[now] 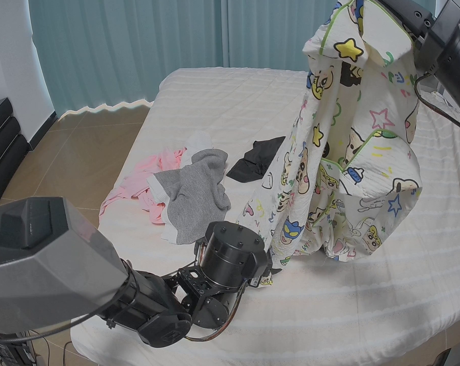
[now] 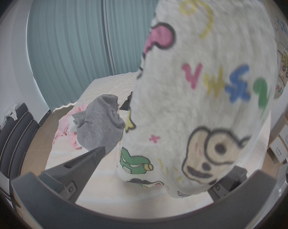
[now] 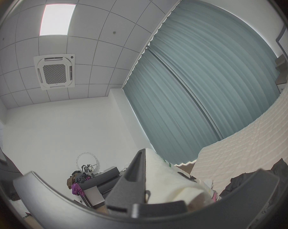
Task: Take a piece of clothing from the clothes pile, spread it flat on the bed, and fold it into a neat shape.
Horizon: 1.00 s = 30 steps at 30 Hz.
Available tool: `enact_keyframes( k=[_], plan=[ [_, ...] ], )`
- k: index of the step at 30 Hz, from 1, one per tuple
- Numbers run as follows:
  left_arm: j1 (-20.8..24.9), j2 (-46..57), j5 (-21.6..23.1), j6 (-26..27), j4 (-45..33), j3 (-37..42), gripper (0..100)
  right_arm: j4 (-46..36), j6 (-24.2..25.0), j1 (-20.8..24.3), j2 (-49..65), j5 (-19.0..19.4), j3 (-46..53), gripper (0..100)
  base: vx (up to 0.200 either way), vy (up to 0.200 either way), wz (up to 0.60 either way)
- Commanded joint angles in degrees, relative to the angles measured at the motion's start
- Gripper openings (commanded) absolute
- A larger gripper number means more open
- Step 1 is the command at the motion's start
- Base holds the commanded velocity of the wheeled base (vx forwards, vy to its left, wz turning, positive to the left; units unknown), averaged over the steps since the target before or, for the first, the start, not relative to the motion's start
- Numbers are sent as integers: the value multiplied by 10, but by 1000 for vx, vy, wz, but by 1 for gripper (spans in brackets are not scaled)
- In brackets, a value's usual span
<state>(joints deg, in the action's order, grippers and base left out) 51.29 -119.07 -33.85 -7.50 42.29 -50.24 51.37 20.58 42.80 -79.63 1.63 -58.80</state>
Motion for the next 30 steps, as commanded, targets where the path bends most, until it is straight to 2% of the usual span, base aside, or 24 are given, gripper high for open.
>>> enact_keyframes(
  k=[1, 2, 3, 9, 16, 21, 25, 30],
  plan=[
    [7, -8, 0, -6, 1, 3, 100, 0, 0, 0, 2, -1, 3, 0, 0, 0, 0],
    [7, -8, 0, -6, 1, 3, 100, 0, 0, 0, 2, -1, 3, 0, 0, 0, 0],
    [7, -9, 0, -14, 0, 2, 0, 1, 1, -1, 2, -1, 6, 0, 0, 0, 0],
    [7, -17, 0, -26, 2, 6, 0, 1, 5, -4, 12, -1, 18, 0, 0, 0, 0],
    [5, 0, 16, -88, 3, 21, 0, 1, 6, -35, 17, -1, 29, 0, 0, 0, 0],
    [-2, 104, 48, -112, 4, 94, 0, 2, 17, -71, 48, -1, 80, 0, 0, 0, 0],
    [-45, 207, 63, -160, 4, 122, 0, 0, 47, -89, 91, -5, 123, 0, 0, 0, 0],
    [-95, 340, 77, -167, 5, 167, 0, 1, 68, -158, 144, -1, 228, 0, 0, 0, 0]
  ],
)
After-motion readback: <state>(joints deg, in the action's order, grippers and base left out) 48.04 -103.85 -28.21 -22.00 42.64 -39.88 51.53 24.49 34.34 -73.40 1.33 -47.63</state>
